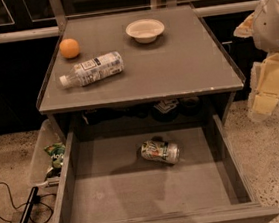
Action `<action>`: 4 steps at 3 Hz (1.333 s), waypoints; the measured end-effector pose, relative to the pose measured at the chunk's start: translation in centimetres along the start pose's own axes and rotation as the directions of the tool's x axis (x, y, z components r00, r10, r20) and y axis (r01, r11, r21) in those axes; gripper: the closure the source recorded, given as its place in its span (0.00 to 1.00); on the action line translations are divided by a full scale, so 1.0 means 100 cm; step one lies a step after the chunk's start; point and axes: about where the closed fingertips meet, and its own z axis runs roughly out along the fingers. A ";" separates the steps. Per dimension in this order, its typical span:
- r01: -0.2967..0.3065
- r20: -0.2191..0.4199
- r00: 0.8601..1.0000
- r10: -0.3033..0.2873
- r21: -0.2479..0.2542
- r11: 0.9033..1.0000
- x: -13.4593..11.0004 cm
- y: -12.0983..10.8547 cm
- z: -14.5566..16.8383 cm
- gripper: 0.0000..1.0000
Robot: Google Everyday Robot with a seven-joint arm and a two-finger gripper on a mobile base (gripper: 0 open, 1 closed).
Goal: Pick 7up can from top drawer and place on counter
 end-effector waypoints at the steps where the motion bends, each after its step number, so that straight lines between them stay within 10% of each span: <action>1: 0.000 0.000 1.000 0.000 0.000 1.000 0.000 0.000 0.000 0.00; 2: 0.000 0.002 1.000 0.000 -0.003 1.000 0.000 0.001 0.004 0.00; 4: 0.014 0.024 1.000 -0.011 -0.138 0.990 0.026 0.029 0.108 0.00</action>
Offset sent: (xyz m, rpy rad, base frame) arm -0.0005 0.0014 -0.0174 0.0085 0.0309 0.0042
